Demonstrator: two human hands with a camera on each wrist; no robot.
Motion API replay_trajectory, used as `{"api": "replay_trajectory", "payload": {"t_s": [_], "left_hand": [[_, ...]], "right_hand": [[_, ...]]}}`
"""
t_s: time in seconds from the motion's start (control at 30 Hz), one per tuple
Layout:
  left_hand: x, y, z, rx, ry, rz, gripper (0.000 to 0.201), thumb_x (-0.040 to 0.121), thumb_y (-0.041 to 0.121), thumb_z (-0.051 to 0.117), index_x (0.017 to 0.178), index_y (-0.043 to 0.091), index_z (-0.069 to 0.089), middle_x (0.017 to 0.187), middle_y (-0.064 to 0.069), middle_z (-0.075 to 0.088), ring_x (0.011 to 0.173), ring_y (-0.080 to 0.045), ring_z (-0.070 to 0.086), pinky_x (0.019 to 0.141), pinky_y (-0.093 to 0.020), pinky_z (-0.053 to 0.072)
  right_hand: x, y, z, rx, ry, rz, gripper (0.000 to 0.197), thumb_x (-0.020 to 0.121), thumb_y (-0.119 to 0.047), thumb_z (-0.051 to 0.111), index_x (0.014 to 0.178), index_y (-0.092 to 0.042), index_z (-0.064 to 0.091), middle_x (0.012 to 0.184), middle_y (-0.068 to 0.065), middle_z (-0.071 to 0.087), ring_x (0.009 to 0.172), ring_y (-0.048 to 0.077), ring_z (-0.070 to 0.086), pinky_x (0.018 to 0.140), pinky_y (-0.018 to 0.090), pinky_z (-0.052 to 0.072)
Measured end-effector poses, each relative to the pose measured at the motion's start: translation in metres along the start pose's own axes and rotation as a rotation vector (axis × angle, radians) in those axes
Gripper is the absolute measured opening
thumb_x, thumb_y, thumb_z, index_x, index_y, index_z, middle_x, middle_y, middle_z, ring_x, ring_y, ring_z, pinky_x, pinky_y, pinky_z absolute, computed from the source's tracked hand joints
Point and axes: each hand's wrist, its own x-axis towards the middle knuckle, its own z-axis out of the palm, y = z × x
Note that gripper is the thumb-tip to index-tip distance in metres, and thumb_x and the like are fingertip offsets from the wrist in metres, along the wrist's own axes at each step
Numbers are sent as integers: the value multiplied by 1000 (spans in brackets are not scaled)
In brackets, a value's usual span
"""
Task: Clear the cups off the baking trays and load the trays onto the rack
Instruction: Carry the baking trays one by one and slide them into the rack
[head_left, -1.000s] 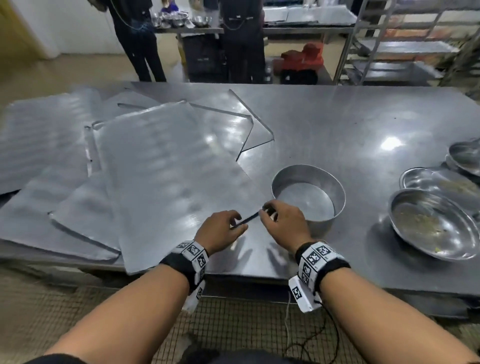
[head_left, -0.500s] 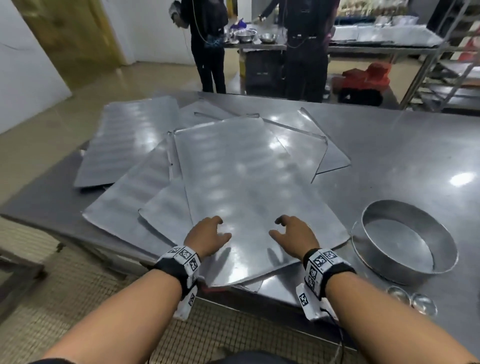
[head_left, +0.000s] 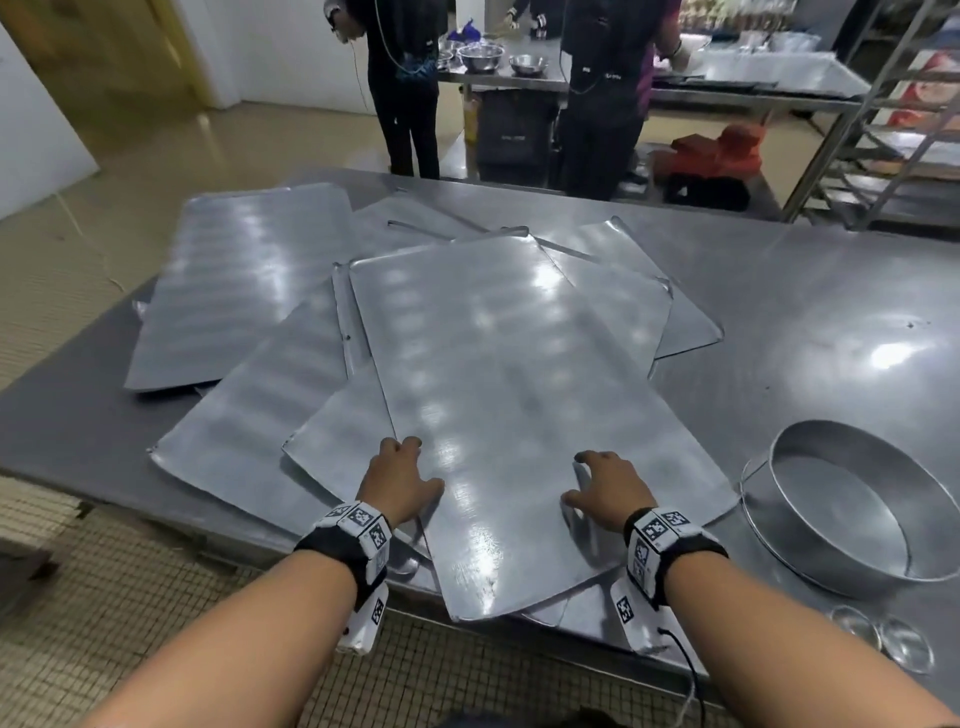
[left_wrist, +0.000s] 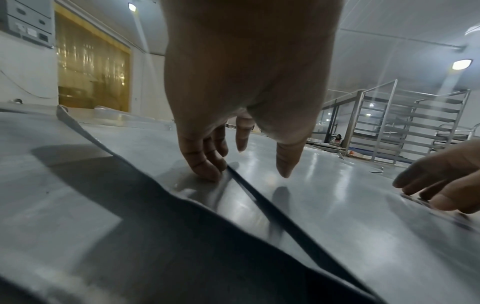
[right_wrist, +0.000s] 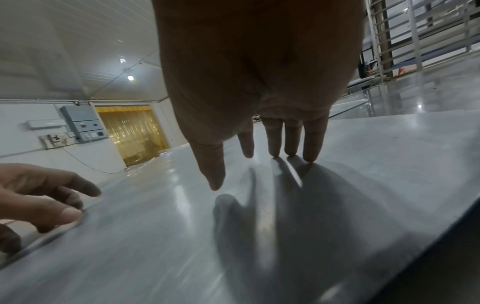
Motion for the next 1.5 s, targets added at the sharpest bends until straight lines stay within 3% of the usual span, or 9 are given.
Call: {"api": "replay_trajectory", "payload": {"t_s": [0.23,0.4,0.57,0.7,0.83,0.9,0.97,1.2,1.5], "left_hand": [[13,-10,-9,-50,37,-52,70,87,40,70,146,17,41,140,-12,40,119,-33,55,96,-37,49],[9,-25,-19,-48,64,-60,58,89,39,69,139,17,49,131,-8,48,109,-27,59,92,-33,49],[1,-40,-26,-10,109,-39,27,92,35,67,111,15,64,108,0,57,92,-17,57,83,-30,47],[-4,-47,-27,74,55,-9,19,91,38,67,85,21,60,88,3,58,80,-18,59,78,-35,52],[-5,-47,-31,118,25,79,21,89,42,66,81,24,59,83,7,59,80,-13,56,72,-31,49],[-7,-51,-32,138,3,137,22,87,46,66,78,27,58,81,9,59,80,-12,55,69,-30,47],[-9,-56,-32,158,-41,203,24,86,49,66,78,28,57,82,9,59,81,-11,53,70,-30,46],[-24,-79,-36,231,-137,472,45,74,70,70,83,26,63,85,8,58,82,-11,51,73,-32,43],[-25,-94,-29,291,-22,626,22,83,44,72,85,22,68,90,2,59,88,-22,52,73,-36,37]], "right_hand": [[26,12,-12,-47,8,0,66,79,-41,72,139,-23,52,145,7,46,133,29,41,103,41,44],[44,-5,-13,-63,27,-28,58,75,-43,70,129,-25,58,130,6,51,124,29,45,92,40,45],[53,-17,-3,-48,41,-139,56,74,-48,65,125,-25,60,116,1,52,117,26,48,84,37,44],[46,-29,9,0,42,-184,53,80,-44,67,128,-22,61,128,3,53,128,26,44,95,37,41],[28,-40,25,10,41,-212,50,82,-43,68,128,-23,62,139,2,49,136,23,37,104,36,37],[16,-45,32,39,72,-211,44,82,-40,68,122,-22,65,134,2,51,134,23,40,100,34,38],[3,-48,41,69,116,-207,39,81,-39,67,116,-21,68,128,0,55,128,23,45,96,33,41],[-71,-53,82,131,259,-92,36,86,-41,65,114,-20,72,137,2,58,132,19,46,108,36,39],[-152,-56,119,175,396,82,35,85,-48,70,104,-19,74,127,-1,60,126,18,49,109,38,40]]}}
